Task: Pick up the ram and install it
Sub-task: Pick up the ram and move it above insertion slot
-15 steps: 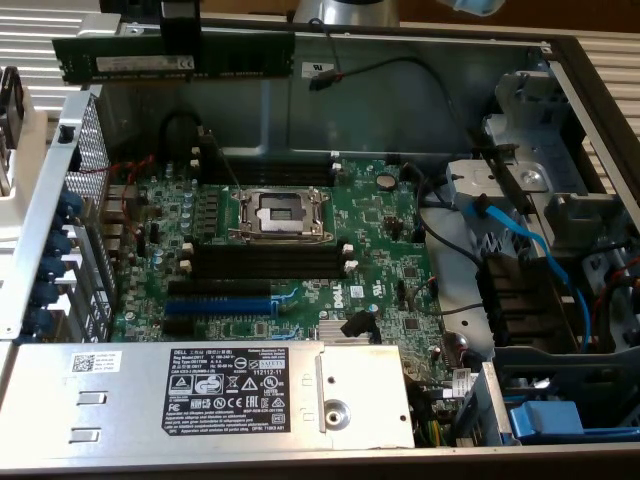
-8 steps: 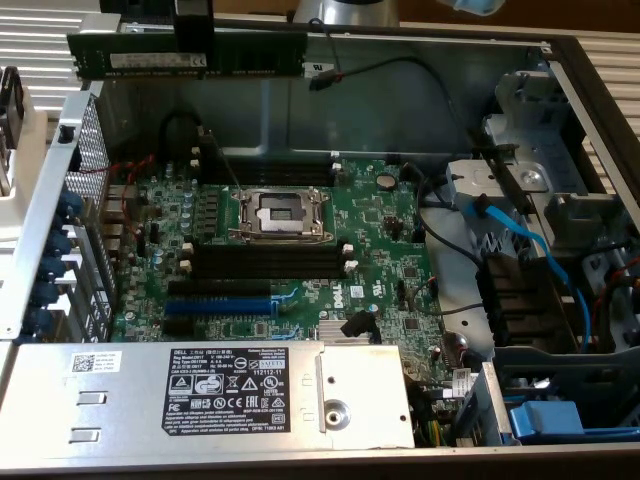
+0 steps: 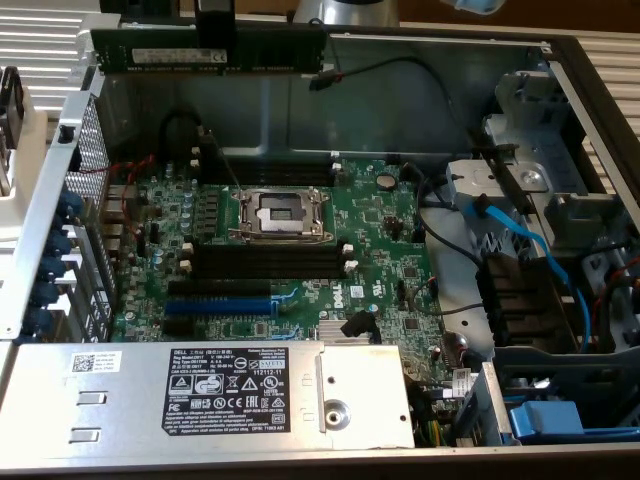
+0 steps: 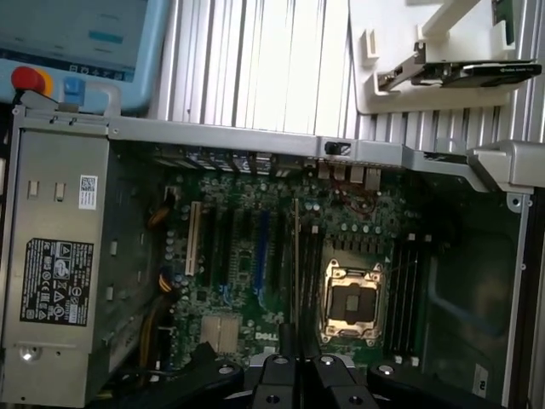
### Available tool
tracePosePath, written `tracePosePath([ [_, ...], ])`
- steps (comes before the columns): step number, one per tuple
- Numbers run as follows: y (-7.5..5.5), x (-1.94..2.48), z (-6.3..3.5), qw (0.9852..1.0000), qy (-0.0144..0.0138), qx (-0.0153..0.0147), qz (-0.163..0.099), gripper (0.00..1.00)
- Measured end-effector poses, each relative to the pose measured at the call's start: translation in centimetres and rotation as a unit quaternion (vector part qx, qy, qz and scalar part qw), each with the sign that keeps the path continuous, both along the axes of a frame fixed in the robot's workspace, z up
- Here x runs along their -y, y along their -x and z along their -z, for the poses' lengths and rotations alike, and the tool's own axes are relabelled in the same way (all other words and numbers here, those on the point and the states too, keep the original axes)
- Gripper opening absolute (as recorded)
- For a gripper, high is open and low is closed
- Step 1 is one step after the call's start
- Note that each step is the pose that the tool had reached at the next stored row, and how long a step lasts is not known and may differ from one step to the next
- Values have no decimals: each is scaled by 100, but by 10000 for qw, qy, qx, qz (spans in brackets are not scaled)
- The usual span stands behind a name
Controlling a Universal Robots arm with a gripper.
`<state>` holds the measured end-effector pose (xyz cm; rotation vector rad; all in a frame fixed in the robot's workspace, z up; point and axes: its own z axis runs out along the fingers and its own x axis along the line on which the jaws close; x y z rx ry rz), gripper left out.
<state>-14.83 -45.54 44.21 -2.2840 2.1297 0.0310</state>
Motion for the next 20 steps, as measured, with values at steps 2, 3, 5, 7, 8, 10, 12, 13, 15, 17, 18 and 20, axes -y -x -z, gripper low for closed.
tracePosePath([
  [2,-29,-13,0,10000,0,0,16,12],
  [3,-45,-20,0,10000,0,0,24,12],
  [5,-76,-34,0,10000,0,0,39,12],
  [7,-109,-47,0,10000,2,0,54,12],
  [8,-126,-53,0,10000,4,0,62,12],
  [10,-159,-68,1,10000,8,0,76,12],
  [12,-190,-85,5,10000,11,0,91,12],
  [13,-205,-95,9,9999,10,0,100,12],
  [15,-231,-118,15,9999,11,0,115,12],
  [17,-256,-144,22,9999,11,0,128,12],
  [18,-266,-158,26,9999,11,0,135,12],
  [20,-286,-186,35,9999,11,0,147,12],
])
